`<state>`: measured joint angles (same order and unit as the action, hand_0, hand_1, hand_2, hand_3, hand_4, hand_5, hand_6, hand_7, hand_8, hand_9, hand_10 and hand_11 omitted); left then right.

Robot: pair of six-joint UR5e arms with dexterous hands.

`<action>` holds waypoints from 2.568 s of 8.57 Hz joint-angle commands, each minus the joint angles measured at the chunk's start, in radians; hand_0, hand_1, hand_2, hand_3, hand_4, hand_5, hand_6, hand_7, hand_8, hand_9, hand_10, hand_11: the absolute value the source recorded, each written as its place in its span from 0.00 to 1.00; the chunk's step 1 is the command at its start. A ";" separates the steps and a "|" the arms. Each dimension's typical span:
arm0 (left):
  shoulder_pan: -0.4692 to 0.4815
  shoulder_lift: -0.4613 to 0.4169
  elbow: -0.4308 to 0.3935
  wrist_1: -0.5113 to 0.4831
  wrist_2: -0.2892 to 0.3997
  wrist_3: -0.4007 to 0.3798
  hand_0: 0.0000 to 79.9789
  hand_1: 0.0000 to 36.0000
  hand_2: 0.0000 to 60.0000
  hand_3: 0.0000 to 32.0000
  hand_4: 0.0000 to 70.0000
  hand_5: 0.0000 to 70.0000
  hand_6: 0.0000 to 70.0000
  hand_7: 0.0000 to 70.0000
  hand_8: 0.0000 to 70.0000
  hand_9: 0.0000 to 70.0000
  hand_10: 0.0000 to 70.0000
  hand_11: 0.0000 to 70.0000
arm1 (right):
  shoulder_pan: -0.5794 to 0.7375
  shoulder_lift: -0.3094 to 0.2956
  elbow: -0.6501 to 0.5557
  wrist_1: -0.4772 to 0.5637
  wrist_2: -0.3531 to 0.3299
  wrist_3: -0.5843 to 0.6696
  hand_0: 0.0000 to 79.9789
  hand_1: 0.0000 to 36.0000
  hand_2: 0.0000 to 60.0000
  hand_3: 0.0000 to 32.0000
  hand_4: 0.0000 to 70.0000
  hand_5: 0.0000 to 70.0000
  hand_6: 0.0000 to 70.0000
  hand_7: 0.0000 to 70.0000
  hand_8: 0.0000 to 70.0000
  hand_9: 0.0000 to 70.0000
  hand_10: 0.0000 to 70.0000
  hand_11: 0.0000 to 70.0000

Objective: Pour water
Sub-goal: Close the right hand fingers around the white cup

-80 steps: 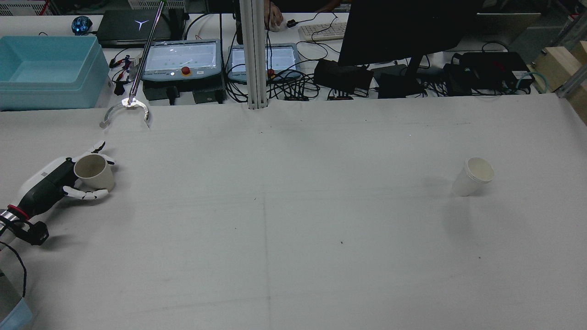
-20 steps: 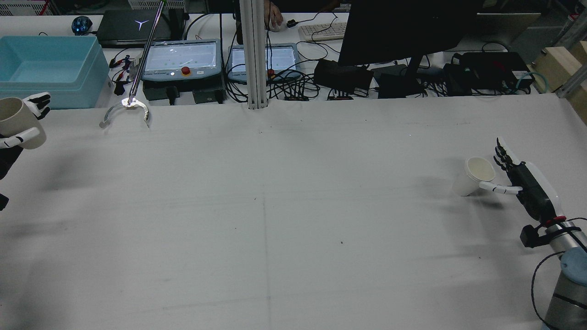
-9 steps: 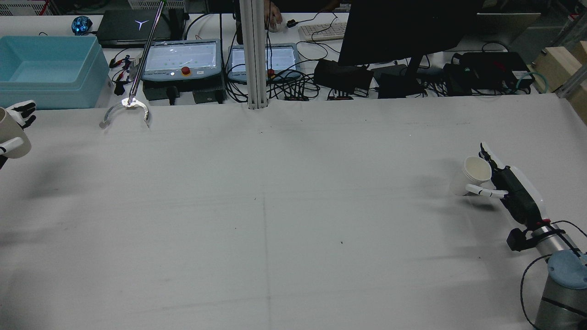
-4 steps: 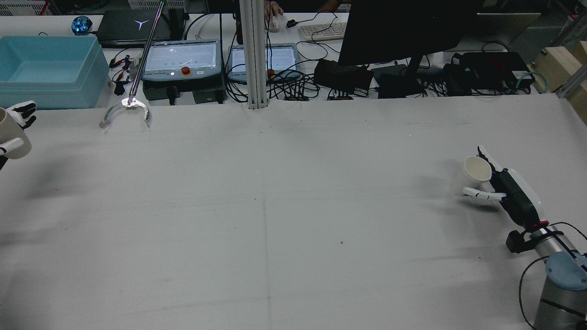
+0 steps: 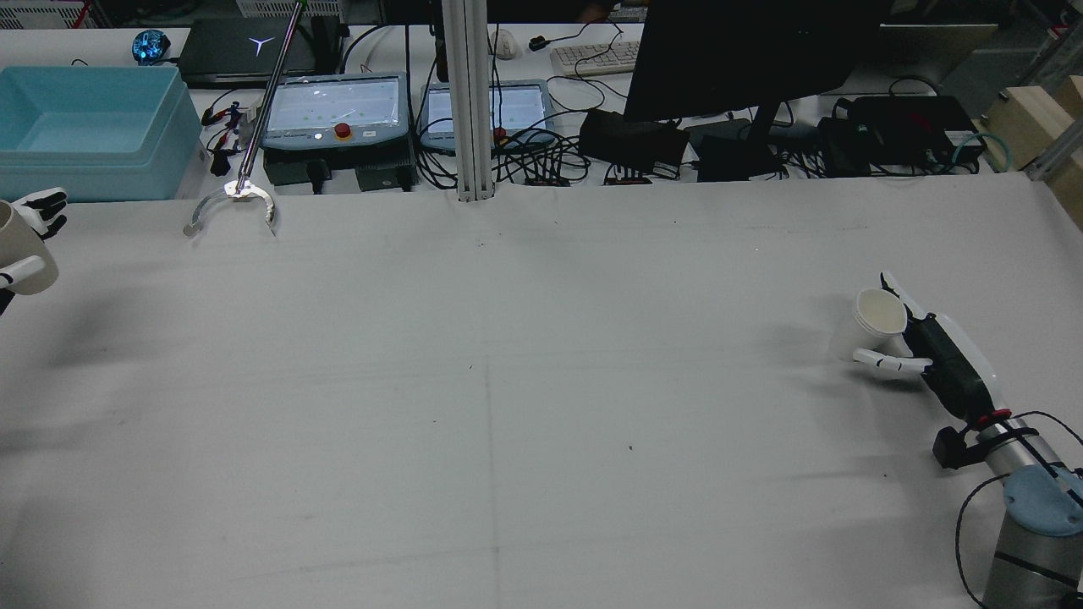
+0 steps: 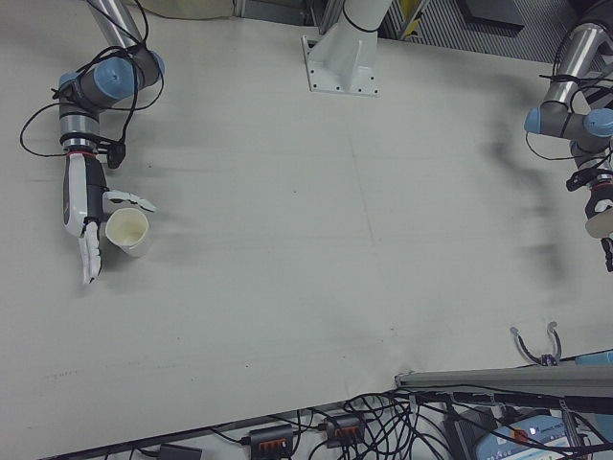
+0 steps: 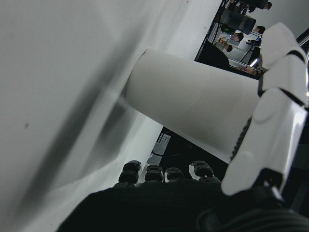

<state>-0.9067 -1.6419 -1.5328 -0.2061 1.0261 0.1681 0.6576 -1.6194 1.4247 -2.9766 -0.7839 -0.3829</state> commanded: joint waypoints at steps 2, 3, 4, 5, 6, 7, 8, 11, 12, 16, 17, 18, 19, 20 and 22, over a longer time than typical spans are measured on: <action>0.000 -0.001 0.002 0.001 -0.001 0.001 0.57 0.23 0.46 0.00 0.82 1.00 0.20 0.33 0.14 0.24 0.12 0.18 | 0.020 0.013 0.000 -0.007 0.000 -0.001 0.60 0.48 0.28 0.00 0.04 0.00 0.03 0.04 0.04 0.09 0.07 0.12; 0.000 0.000 0.002 0.001 -0.001 0.001 0.57 0.22 0.46 0.00 0.82 1.00 0.20 0.33 0.14 0.24 0.12 0.18 | 0.020 0.025 -0.001 -0.015 0.000 -0.001 0.60 0.48 0.28 0.00 0.05 0.00 0.03 0.04 0.04 0.09 0.07 0.12; 0.000 0.002 0.002 0.001 -0.001 0.001 0.57 0.23 0.46 0.00 0.82 1.00 0.20 0.33 0.14 0.24 0.12 0.18 | 0.020 0.036 -0.001 -0.021 0.000 -0.002 0.60 0.48 0.29 0.00 0.05 0.00 0.04 0.04 0.04 0.09 0.07 0.12; 0.000 0.004 0.003 0.001 -0.003 0.001 0.57 0.23 0.46 0.00 0.82 1.00 0.20 0.33 0.14 0.24 0.12 0.18 | 0.019 0.042 -0.001 -0.021 0.000 -0.004 0.60 0.49 0.29 0.00 0.05 0.00 0.04 0.05 0.05 0.09 0.07 0.12; -0.001 0.005 0.003 0.001 -0.003 0.001 0.57 0.22 0.45 0.00 0.82 1.00 0.20 0.33 0.14 0.24 0.12 0.18 | 0.017 0.042 -0.001 -0.021 0.000 -0.004 0.60 0.48 0.29 0.00 0.05 0.00 0.04 0.05 0.04 0.09 0.07 0.13; -0.001 0.005 0.003 0.001 -0.003 0.001 0.57 0.22 0.45 0.00 0.82 1.00 0.19 0.33 0.14 0.24 0.12 0.18 | 0.019 0.042 -0.001 -0.021 0.000 -0.004 0.60 0.49 0.29 0.00 0.06 0.00 0.04 0.05 0.05 0.10 0.07 0.13; 0.000 0.005 0.003 0.001 -0.003 0.001 0.57 0.22 0.44 0.00 0.81 1.00 0.19 0.32 0.14 0.24 0.12 0.18 | 0.019 0.042 -0.001 -0.021 0.000 -0.004 0.60 0.49 0.29 0.00 0.06 0.00 0.04 0.06 0.05 0.10 0.07 0.13; -0.001 0.005 0.002 0.001 -0.003 0.001 0.57 0.22 0.44 0.00 0.81 1.00 0.19 0.33 0.14 0.24 0.12 0.17 | 0.022 0.046 -0.001 -0.021 0.003 -0.004 0.62 0.51 0.32 0.00 0.13 0.18 0.07 0.11 0.08 0.14 0.10 0.17; -0.001 0.005 0.002 0.001 -0.003 -0.001 0.57 0.22 0.45 0.00 0.81 1.00 0.19 0.32 0.14 0.24 0.12 0.17 | 0.023 0.046 -0.001 -0.021 0.003 -0.004 0.61 0.50 0.34 0.00 0.18 0.49 0.09 0.15 0.10 0.18 0.12 0.20; 0.000 0.007 0.017 -0.006 -0.006 -0.001 0.57 0.22 0.43 0.00 0.81 1.00 0.19 0.32 0.14 0.24 0.12 0.18 | 0.005 0.044 -0.001 -0.022 0.005 -0.005 0.66 0.64 0.54 0.00 0.35 1.00 0.14 0.22 0.15 0.25 0.16 0.25; -0.001 0.007 0.017 -0.006 -0.006 -0.001 0.57 0.22 0.43 0.00 0.81 1.00 0.19 0.32 0.14 0.24 0.12 0.17 | 0.008 0.044 -0.001 -0.021 0.005 -0.002 0.67 0.71 0.69 0.00 0.41 1.00 0.15 0.23 0.16 0.26 0.17 0.27; -0.001 0.007 0.016 -0.006 -0.006 -0.001 0.57 0.22 0.43 0.00 0.81 1.00 0.19 0.32 0.14 0.24 0.12 0.17 | 0.019 0.044 0.006 -0.021 0.005 -0.001 0.66 0.74 0.86 0.00 0.44 1.00 0.16 0.23 0.17 0.27 0.18 0.28; -0.001 0.007 0.011 -0.004 -0.004 -0.001 0.57 0.22 0.44 0.00 0.81 1.00 0.19 0.32 0.14 0.24 0.12 0.18 | 0.045 0.044 0.016 -0.021 0.003 0.001 0.64 0.71 0.87 0.00 0.43 1.00 0.16 0.23 0.17 0.27 0.18 0.28; 0.000 0.004 -0.004 0.013 0.003 -0.001 0.57 0.22 0.44 0.00 0.81 1.00 0.19 0.32 0.13 0.23 0.12 0.17 | 0.092 0.047 0.042 -0.021 -0.003 -0.001 0.65 0.70 0.83 0.00 0.41 1.00 0.16 0.22 0.17 0.26 0.17 0.26; 0.006 -0.010 -0.045 0.057 0.009 0.004 0.57 0.23 0.45 0.00 0.82 1.00 0.20 0.33 0.14 0.23 0.12 0.17 | 0.164 0.039 0.194 -0.077 -0.015 -0.014 0.66 0.71 0.78 0.00 0.39 1.00 0.16 0.24 0.16 0.25 0.16 0.25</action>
<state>-0.9059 -1.6401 -1.5354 -0.1934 1.0281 0.1677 0.7449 -1.5750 1.4810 -2.9995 -0.7875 -0.3875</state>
